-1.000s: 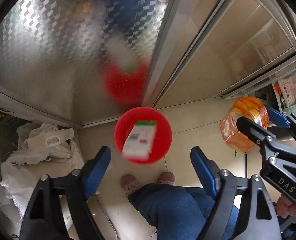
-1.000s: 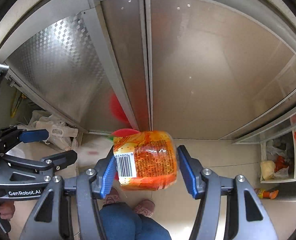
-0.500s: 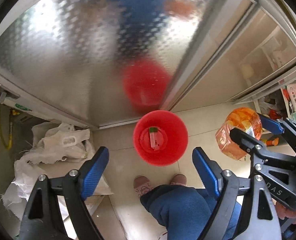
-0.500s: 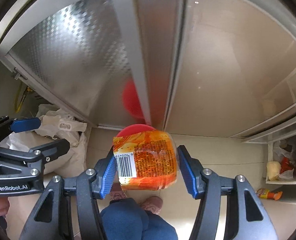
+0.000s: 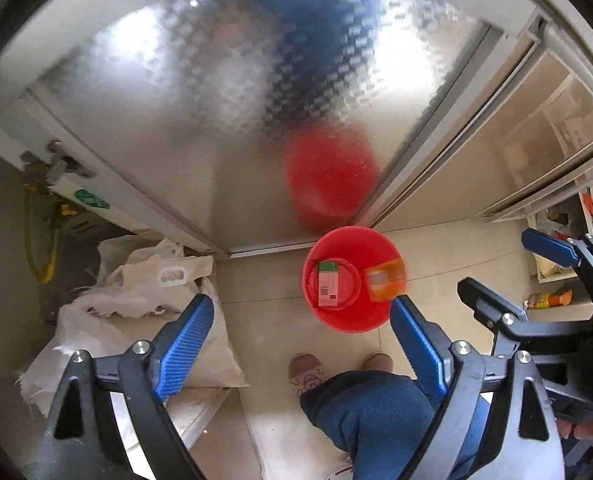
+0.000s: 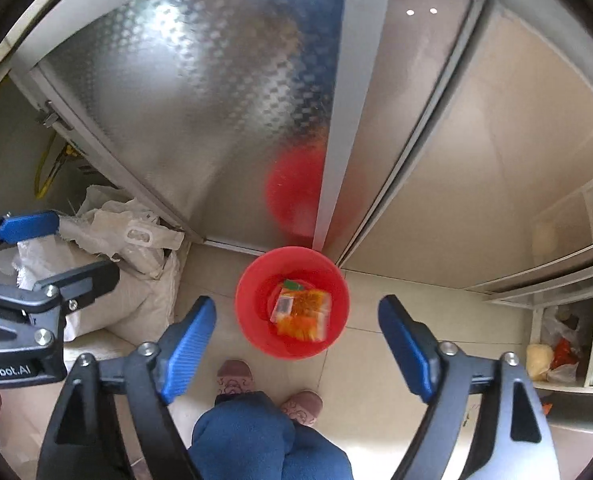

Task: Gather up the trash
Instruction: 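Raise both tools back over the counter toward the used gloves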

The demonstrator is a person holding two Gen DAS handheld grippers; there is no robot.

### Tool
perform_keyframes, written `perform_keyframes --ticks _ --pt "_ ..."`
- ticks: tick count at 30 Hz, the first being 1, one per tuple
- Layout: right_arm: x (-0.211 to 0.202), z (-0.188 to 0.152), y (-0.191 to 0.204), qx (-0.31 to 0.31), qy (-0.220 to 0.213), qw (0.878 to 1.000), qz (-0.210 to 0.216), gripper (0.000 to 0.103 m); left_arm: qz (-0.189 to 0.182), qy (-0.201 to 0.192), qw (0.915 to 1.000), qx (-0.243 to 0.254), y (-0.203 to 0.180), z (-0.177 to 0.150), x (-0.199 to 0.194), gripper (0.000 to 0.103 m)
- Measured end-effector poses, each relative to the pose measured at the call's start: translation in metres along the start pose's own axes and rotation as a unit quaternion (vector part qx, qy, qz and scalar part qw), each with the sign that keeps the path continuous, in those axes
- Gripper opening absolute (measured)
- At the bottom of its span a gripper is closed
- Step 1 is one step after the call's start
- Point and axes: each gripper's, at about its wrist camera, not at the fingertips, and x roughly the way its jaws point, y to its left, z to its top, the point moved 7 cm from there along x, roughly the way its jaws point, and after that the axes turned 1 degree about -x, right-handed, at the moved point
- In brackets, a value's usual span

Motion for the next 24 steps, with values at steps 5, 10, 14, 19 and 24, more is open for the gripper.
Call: perform_keyframes --ticks 5,10,14,19,24 --pt "-0.046 0.008 -0.004 0.004 -0.001 1.0 0.006 0.086 0.009 -0.001 0.9999 -0.005 0.0 0.003 -0.048 0.09" --pt "-0.108 0.029 -0.004 0.002 -0.029 0.999 0.015 0.087 0.015 -0.028 0.9995 -0.009 0.0 0.015 -0.116 0.099" --pt "-0.152 0.054 0.001 -0.01 -0.058 0.998 0.017 0.088 0.019 -0.059 0.998 -0.011 0.001 0.029 -0.172 0.102" --pt "-0.19 0.09 0.009 -0.027 -0.089 0.995 0.029 0.088 0.034 -0.092 0.9949 -0.026 0.016 0.051 -0.227 0.103" --pt "-0.214 0.136 0.03 -0.057 -0.109 0.992 0.038 0.088 0.047 -0.111 0.9912 -0.055 0.049 0.081 -0.266 0.103"
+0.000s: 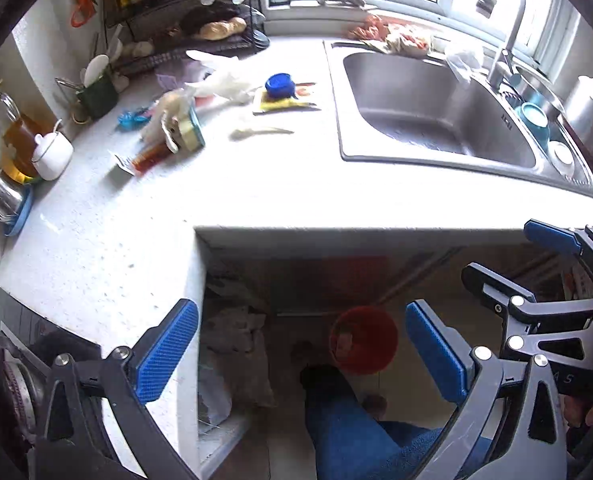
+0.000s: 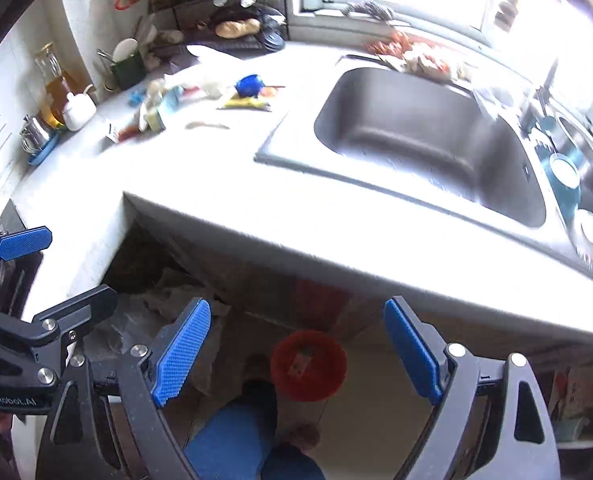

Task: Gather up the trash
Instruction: 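Raise both tools back over the counter toward the used gloves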

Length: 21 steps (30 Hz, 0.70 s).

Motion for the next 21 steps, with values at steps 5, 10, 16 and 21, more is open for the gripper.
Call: perform_keyframes --ticks 5,10,16,21 --pt "0.013 0.059 0.022 -0.032 -0.022 0.999 0.007 0.088 0.03 -0.017 0.9993 -0.017 0.044 0.049 -0.003 0.103" --pt "0.032 0.123 0.043 -0.055 -0.026 0.998 0.026 0.088 0.049 -0.025 0.9977 -0.04 0.102 0.105 0.012 0.103" --pt "0.063 0.186 0.073 -0.092 -0.023 0.995 0.037 0.088 0.064 -0.007 0.9955 -0.07 0.164 0.149 0.04 0.103" --pt "0.095 0.226 0.096 -0.123 -0.011 0.991 0.043 0.088 0.068 0.01 0.9943 -0.082 0.199 0.171 0.068 0.103"
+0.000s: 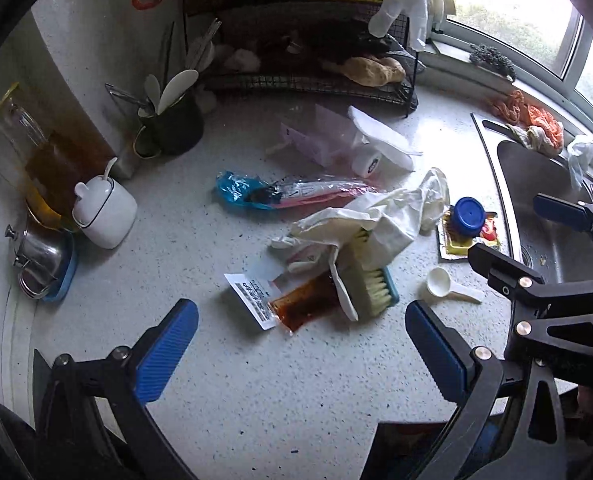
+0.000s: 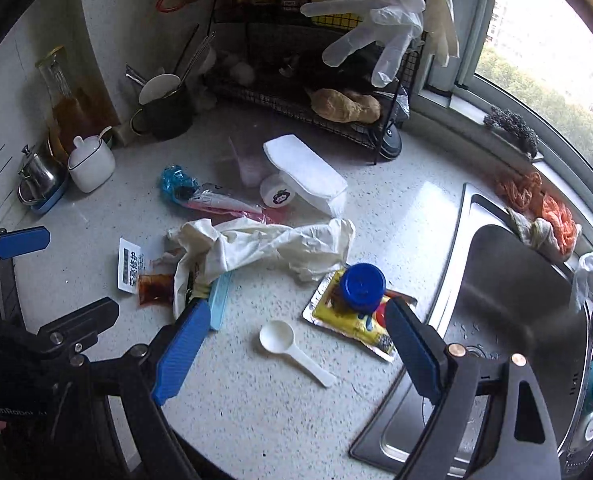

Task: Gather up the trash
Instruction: 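Raise both tools back over the counter toward the used gloves, then grasp the white latex gloves with the right tool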

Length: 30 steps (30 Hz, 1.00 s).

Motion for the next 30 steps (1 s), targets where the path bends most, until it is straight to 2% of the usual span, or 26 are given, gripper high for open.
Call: perform_keyframes --ticks 7,13,16,17,18,20,26,30 --pt "0.052 0.02 0.012 -0.045 0.05 0.998 0.007 0.088 -0.006 0.042 0.999 -0.012 0.021 0.014 0.048 0.103" --pt "0.09 0.028 0.017 -0.041 0.085 0.995 0.04 0.088 -0.014 0.062 0.9978 -0.021 0.029 0.019 0.073 0.103" --pt "0.097 0.031 0.021 -0.031 0.083 0.994 0.061 0.061 -0.013 0.068 0.9974 -0.019 0.031 0.022 0.082 0.103" --pt "0.097 0.032 0.022 -0.031 0.084 0.994 0.063 0.046 -0.014 0.068 0.9974 -0.018 0.031 0.023 0.083 0.103" --pt "0.099 0.032 0.024 -0.035 0.088 0.994 0.062 0.038 -0.015 0.067 0.9975 -0.016 0.03 0.025 0.083 0.103" --pt "0.101 0.03 0.025 -0.033 0.097 0.993 0.063 0.014 -0.017 0.068 0.9974 -0.016 0.029 0.027 0.084 0.103" --pt "0.081 0.036 0.016 -0.016 0.063 0.996 0.061 0.007 -0.025 0.054 0.9982 -0.005 0.022 0.033 0.074 0.103" --pt "0.057 0.043 0.002 -0.003 0.026 0.999 0.042 0.004 -0.032 0.042 0.9986 0.002 0.011 0.037 0.062 0.103"
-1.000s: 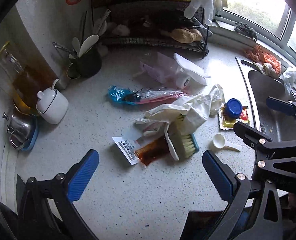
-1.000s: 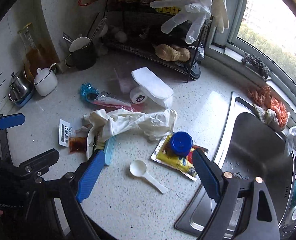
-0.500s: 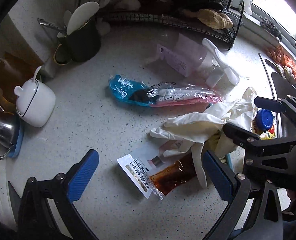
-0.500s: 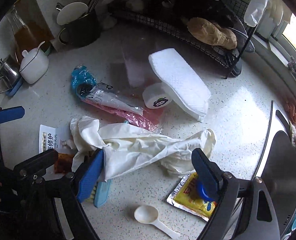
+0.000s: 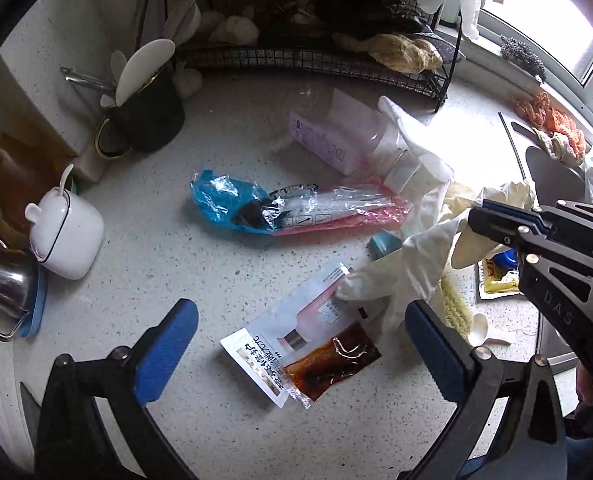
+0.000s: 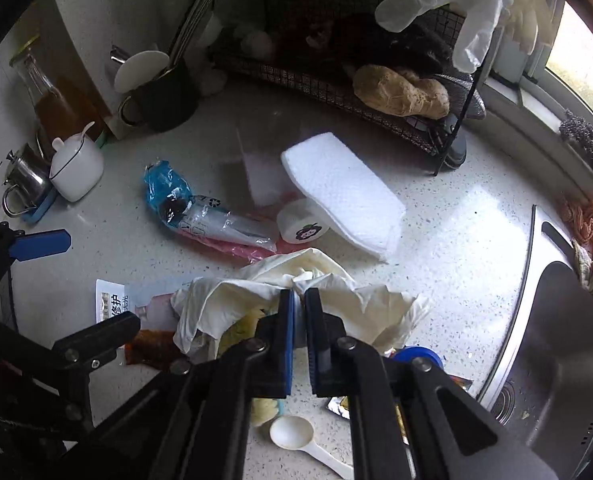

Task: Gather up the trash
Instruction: 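Grasp the white latex gloves with the right tool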

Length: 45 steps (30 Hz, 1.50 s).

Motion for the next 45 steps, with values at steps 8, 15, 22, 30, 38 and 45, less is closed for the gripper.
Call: perform_keyframes --ticks 8,15,22,30,38,45 --pt "-0.035 -0.017 -0.024 0.03 -0.029 0.998 -0.038 0.004 -0.027 -0.018 0.9992 0.021 -0.035 0.0 -0.017 0.103" --pt "-0.065 -0.046 -0.052 0.071 -0.041 0.995 -0.062 0.004 -0.051 -0.027 0.996 0.069 -0.083 0.0 -0.026 0.103" --pt "-0.082 -0.079 -0.083 0.122 -0.03 0.988 -0.094 0.004 -0.076 -0.015 0.9911 0.108 -0.128 0.0 -0.02 0.103" --pt "-0.074 -0.101 -0.109 0.163 -0.002 0.98 -0.116 0.004 -0.091 0.014 0.9851 0.145 -0.168 0.003 0.005 0.103" --pt "-0.046 -0.107 -0.128 0.193 0.027 0.972 -0.13 0.004 -0.084 0.035 0.9804 0.175 -0.187 0.016 0.043 0.103" --pt "-0.027 -0.114 -0.143 0.213 0.049 0.966 -0.137 0.004 -0.102 0.055 0.9751 0.189 -0.2 0.023 0.071 0.103"
